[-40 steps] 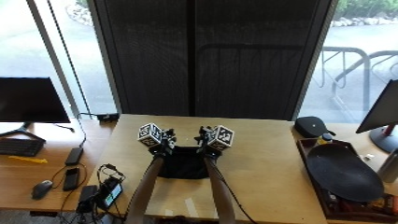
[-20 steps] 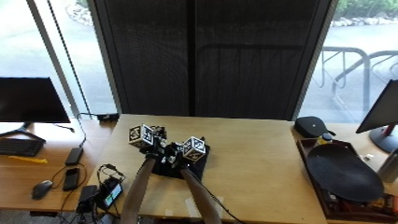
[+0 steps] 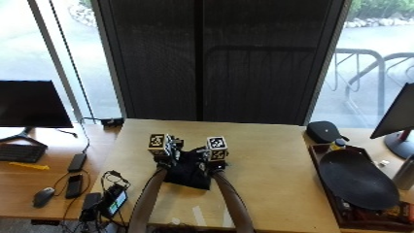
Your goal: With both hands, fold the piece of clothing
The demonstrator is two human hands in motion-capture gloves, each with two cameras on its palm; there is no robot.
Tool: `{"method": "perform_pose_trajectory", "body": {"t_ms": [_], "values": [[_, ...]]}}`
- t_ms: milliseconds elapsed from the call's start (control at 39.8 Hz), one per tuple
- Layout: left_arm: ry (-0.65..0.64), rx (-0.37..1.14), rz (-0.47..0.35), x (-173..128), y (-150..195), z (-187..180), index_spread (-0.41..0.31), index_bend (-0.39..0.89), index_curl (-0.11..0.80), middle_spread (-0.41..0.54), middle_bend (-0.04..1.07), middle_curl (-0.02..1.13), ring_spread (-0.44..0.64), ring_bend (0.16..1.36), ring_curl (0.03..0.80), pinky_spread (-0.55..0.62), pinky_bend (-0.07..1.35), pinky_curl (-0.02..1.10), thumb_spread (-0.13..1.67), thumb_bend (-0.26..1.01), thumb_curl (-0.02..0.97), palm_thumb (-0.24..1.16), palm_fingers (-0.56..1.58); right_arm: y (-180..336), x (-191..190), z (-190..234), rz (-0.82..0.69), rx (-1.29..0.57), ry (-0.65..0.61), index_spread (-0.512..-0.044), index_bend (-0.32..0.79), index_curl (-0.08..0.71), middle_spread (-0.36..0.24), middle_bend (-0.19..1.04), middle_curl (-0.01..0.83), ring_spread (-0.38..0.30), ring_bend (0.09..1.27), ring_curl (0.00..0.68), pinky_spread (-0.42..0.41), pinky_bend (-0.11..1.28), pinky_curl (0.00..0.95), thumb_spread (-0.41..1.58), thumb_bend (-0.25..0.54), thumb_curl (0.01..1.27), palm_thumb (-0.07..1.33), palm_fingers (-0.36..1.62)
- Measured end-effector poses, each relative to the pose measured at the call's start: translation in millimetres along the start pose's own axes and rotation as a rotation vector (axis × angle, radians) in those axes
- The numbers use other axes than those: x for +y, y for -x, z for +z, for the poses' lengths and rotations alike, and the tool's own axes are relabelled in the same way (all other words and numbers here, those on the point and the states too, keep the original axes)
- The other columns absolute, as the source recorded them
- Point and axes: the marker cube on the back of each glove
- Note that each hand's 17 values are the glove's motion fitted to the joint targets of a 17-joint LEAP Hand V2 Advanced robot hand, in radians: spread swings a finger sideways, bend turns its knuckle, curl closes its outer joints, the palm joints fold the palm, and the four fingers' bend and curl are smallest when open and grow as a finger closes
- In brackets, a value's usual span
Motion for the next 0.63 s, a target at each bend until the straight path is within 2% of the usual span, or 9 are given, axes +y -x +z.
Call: {"method": "perform_pose_trajectory", "body": {"t_ms": [25,50,75,101,151,201,302,402,628], "values": [[0.008,-0.026,0.024,0.7,-4.7,2.4,-0.149,0.17,0.454,-0.075,0.24,0.44,0.02,0.37,0.344,0.33,0.16,0.24,1.48,-0.01,0.201,0.14,0.64,-11.1,5.0,-7.5,0.039,0.114,0.036,-0.26,0.21,0.188,-0.12,0.19,0.363,-0.148,0.46,0.369,-0.035,0.69,0.333,0.87,0.206,0.65,1.08,0.61],[0.021,-0.053,0.045,2.2,-10.2,4.5,-0.148,0.17,0.453,-0.075,0.23,0.44,0.02,0.38,0.345,0.33,0.16,0.24,1.47,-0.02,0.198,0.12,0.63,-24.5,10.4,-16.1,0.089,0.24,0.07,-0.274,0.21,0.197,-0.108,0.18,0.359,-0.121,0.41,0.352,0.007,0.69,0.327,0.97,0.108,0.6,0.9,0.54],[0.038,-0.08,0.063,4.2,-15.7,6.6,-0.15,0.17,0.453,-0.078,0.23,0.44,0.02,0.37,0.344,0.33,0.16,0.24,1.46,-0.02,0.198,0.12,0.63,-39.2,16.0,-25.4,0.146,0.37,0.098,-0.289,0.2,0.204,-0.089,0.14,0.35,-0.069,0.35,0.338,0.06,0.68,0.328,1.01,0.065,0.58,0.82,0.39],[0.055,-0.103,0.075,6.2,-20.7,9.0,-0.154,0.18,0.453,-0.081,0.22,0.44,0.03,0.37,0.344,0.33,0.17,0.24,1.46,-0.02,0.197,0.11,0.62,-53.4,22.0,-34.7,0.205,0.487,0.121,-0.299,0.2,0.222,-0.074,0.15,0.354,-0.037,0.31,0.343,0.09,0.69,0.343,1.04,0.031,0.56,0.76,0.32],[0.082,-0.141,0.088,9.4,-27.7,15.1,-0.156,0.18,0.454,-0.081,0.2,0.44,0.03,0.37,0.346,0.33,0.18,0.24,1.45,-0.02,0.194,0.09,0.61,-75.2,36.5,-51.1,0.309,0.639,0.17,-0.312,0.19,0.239,-0.058,0.14,0.343,0.007,0.28,0.34,0.14,0.7,0.345,1.09,-0.015,0.53,0.69,0.24],[0.092,-0.174,0.096,10.4,-31.1,23.6,-0.158,0.17,0.451,-0.077,0.19,0.44,0.04,0.37,0.347,0.33,0.19,0.25,1.45,-0.01,0.195,0.09,0.59,-90.3,49.7,-64.3,0.386,0.691,0.194,-0.321,0.18,0.237,-0.049,0.14,0.333,0.038,0.26,0.319,0.179,0.69,0.333,1.13,-0.028,0.51,0.66,0.22],[0.102,-0.216,0.118,10.4,-38.1,39.2,-0.16,0.16,0.445,-0.076,0.17,0.43,0.06,0.36,0.347,0.33,0.2,0.26,1.43,-0.01,0.196,0.09,0.57,-112.8,59.6,-80.9,0.431,0.588,0.101,-0.336,0.17,0.243,-0.028,0.15,0.315,0.09,0.25,0.295,0.231,0.68,0.316,1.19,-0.022,0.47,0.62,0.2],[0.149,-0.228,0.123,17.7,-46.0,38.1,-0.159,0.14,0.433,-0.076,0.16,0.42,0.07,0.37,0.348,0.32,0.22,0.27,1.43,0.0,0.206,0.11,0.55,-132.2,61.6,-86.5,0.438,0.453,-0.007,-0.338,0.18,0.26,-0.011,0.16,0.306,0.121,0.24,0.289,0.26,0.67,0.309,1.24,0.015,0.47,0.69,0.21],[0.145,-0.239,0.106,23.7,-49.8,25.3,-0.164,0.15,0.418,-0.075,0.17,0.4,0.09,0.39,0.353,0.33,0.24,0.29,1.42,0.0,0.219,0.15,0.51,-165.2,59.9,-75.8,0.479,0.39,-0.075,-0.341,0.19,0.301,-0.001,0.16,0.295,0.153,0.23,0.29,0.3,0.64,0.305,1.31,0.019,0.45,0.73,0.24]]}}
